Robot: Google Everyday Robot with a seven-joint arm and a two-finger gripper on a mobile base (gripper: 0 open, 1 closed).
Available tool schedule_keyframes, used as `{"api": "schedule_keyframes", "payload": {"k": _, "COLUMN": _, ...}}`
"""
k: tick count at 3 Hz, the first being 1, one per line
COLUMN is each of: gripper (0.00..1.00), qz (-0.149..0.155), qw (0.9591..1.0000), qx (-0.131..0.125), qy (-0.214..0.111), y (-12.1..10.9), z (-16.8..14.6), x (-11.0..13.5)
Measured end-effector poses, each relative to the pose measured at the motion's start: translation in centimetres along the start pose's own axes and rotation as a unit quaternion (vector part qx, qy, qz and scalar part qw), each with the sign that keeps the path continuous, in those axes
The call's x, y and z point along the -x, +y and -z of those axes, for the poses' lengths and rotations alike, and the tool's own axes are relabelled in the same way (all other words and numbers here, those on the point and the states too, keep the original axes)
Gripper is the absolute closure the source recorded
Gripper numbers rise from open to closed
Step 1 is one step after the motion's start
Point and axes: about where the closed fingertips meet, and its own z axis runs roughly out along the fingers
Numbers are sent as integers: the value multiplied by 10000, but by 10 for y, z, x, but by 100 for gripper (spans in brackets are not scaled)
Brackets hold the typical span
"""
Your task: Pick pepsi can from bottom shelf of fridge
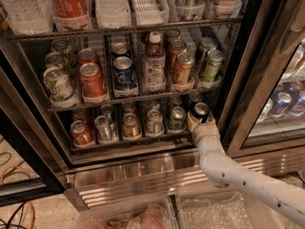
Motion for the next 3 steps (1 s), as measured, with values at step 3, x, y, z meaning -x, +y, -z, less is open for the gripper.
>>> {"api": "schedule_keyframes", "payload": {"k": 3, "gripper": 100, "qz": 306, "qw": 9966, "qx": 681, "qy": -348, "y": 16, "z": 76, "x": 46}}
